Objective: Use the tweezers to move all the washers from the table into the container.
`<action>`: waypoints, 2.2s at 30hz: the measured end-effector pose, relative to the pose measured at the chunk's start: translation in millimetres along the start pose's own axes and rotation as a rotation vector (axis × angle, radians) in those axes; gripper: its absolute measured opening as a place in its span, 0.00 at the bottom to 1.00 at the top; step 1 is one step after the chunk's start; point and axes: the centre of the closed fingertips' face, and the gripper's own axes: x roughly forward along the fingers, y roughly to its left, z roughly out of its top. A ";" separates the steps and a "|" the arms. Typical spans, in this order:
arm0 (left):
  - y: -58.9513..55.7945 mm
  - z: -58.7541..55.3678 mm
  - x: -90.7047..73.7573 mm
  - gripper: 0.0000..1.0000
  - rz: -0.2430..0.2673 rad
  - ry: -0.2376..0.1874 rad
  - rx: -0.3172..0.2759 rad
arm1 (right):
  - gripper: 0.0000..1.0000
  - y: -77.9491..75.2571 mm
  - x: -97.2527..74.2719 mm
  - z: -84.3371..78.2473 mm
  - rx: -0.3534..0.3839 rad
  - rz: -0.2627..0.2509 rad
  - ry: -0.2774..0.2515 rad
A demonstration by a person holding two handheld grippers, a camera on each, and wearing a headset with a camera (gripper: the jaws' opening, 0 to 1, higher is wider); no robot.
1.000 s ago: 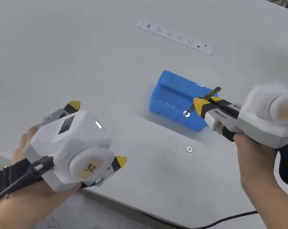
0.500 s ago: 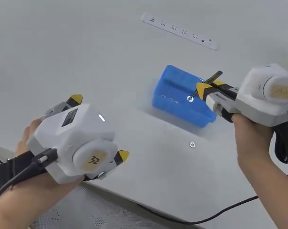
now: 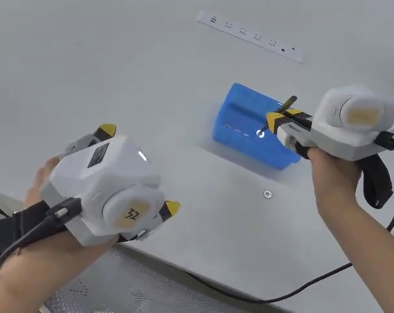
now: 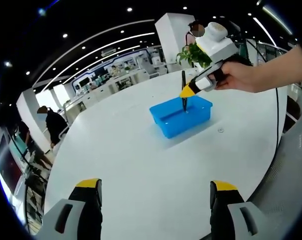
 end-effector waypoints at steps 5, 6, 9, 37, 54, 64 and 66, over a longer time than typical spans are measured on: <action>0.5 -0.3 0.4 0.91 0.001 0.003 -0.002 | 0.04 -0.2 5.7 -7.1 0.017 0.001 0.019; 0.7 -0.5 0.6 0.91 0.001 0.004 -0.003 | 0.04 -0.1 6.6 -8.4 0.022 0.002 0.024; 0.9 -0.5 0.6 0.91 0.003 0.004 -0.003 | 0.04 -0.2 8.2 -12.0 0.020 0.000 0.036; 2.4 -1.9 0.1 0.91 0.009 0.013 -0.004 | 0.05 -6.0 13.7 -22.7 0.082 -0.016 0.028; 1.8 -1.8 0.4 0.91 0.008 0.014 0.000 | 0.05 -0.5 -1.8 -13.6 0.078 -0.021 -0.002; 1.7 -0.2 -0.5 0.91 0.008 0.005 0.002 | 0.05 8.7 -39.8 4.8 0.107 -0.013 -0.076; 1.9 0.4 -0.7 0.91 0.007 0.001 -0.003 | 0.05 12.7 -50.3 8.9 0.110 -0.010 -0.092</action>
